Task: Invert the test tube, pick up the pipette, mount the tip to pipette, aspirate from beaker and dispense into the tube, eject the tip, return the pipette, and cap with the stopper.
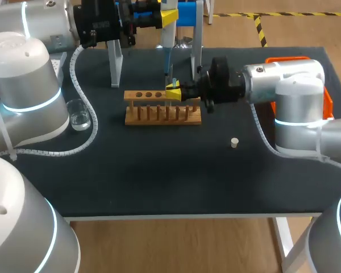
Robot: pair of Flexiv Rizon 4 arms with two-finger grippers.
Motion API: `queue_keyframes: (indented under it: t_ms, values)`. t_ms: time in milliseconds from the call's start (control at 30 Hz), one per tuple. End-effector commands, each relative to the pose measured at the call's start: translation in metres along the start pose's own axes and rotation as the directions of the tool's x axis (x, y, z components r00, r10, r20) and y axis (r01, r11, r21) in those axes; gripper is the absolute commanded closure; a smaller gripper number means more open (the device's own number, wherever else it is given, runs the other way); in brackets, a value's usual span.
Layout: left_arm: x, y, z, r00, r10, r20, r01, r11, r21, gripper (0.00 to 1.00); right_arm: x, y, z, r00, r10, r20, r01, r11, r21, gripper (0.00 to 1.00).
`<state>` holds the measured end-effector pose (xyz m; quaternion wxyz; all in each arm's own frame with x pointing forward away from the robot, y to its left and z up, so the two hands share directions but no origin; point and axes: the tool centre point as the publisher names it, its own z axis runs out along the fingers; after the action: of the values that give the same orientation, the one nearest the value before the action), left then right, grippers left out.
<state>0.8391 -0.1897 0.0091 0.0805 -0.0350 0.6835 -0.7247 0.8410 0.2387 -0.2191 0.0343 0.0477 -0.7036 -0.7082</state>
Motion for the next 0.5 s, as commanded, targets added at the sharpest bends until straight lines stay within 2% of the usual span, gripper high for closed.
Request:
queue_keyframes:
  t_ms: [33,500]
  values:
    - [0.000,-0.001,-0.001,1.000,0.000,-0.003,0.000,1.000,-0.001,1.00,-0.001,-0.002,0.005,1.000,0.002,-0.004,-0.002,1.000,-0.002,1.00]
    - [0.000,-0.001,-0.001,1.000,0.000,-0.003,0.000,1.000,-0.001,1.00,-0.002,0.000,0.015,1.000,0.008,-0.024,-0.008,1.000,-0.002,1.00]
